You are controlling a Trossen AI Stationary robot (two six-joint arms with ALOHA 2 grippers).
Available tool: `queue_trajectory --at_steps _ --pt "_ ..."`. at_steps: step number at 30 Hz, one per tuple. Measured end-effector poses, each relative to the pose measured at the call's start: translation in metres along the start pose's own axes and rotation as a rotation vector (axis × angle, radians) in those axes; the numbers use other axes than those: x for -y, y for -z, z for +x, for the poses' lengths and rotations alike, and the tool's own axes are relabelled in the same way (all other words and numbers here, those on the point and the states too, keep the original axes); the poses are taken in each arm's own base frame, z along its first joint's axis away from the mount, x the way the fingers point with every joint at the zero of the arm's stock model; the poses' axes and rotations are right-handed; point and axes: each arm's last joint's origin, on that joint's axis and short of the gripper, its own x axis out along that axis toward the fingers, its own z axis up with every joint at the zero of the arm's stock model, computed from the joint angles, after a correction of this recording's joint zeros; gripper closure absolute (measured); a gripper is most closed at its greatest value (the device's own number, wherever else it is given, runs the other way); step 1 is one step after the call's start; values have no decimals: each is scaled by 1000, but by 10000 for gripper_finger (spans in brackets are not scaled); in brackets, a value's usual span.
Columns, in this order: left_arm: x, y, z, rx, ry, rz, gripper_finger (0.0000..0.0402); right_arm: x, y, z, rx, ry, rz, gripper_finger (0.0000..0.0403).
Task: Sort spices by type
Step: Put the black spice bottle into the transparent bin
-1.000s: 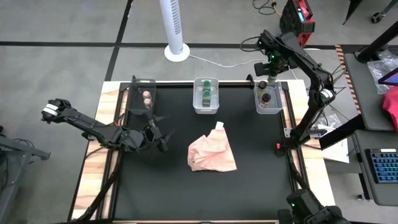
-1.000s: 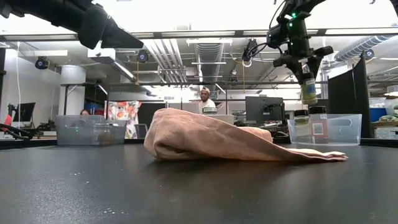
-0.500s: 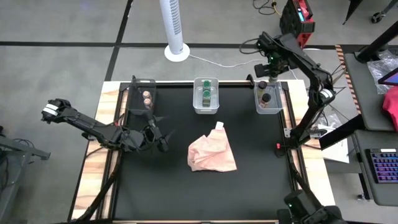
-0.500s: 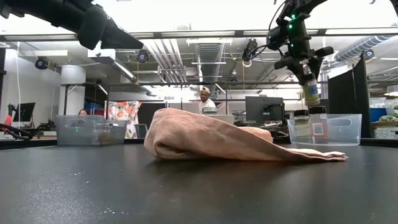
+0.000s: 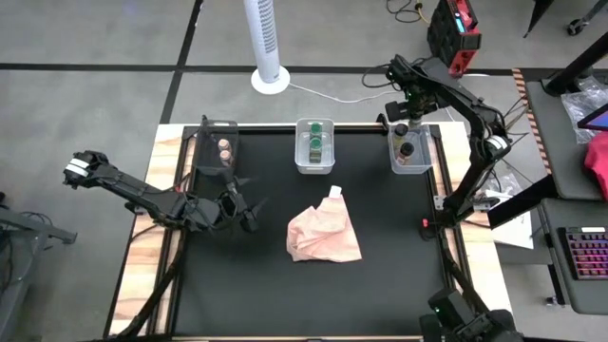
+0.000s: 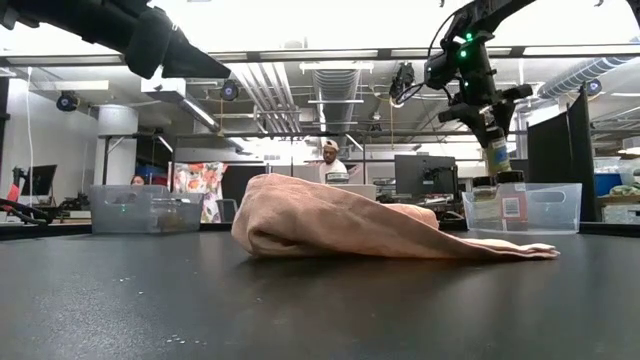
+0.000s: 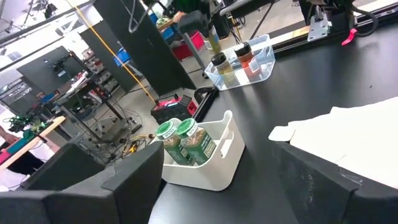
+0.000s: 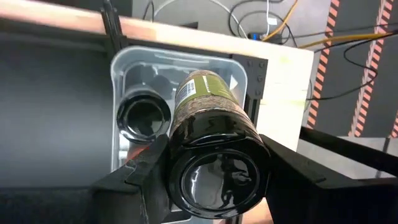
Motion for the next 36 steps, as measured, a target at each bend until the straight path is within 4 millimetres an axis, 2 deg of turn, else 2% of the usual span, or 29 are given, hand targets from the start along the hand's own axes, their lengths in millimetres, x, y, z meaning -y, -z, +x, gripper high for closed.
queue_trajectory --at_steps 18,29,36 --pt "0 0 0 1 0 -2 118 -13 -13 46 -185 41 -67 206" --pt "0 0 0 1 0 -2 118 3 -20 55 -206 44 -21 206" --pt "0 0 0 1 0 -2 118 15 -26 60 -228 -37 8 206"
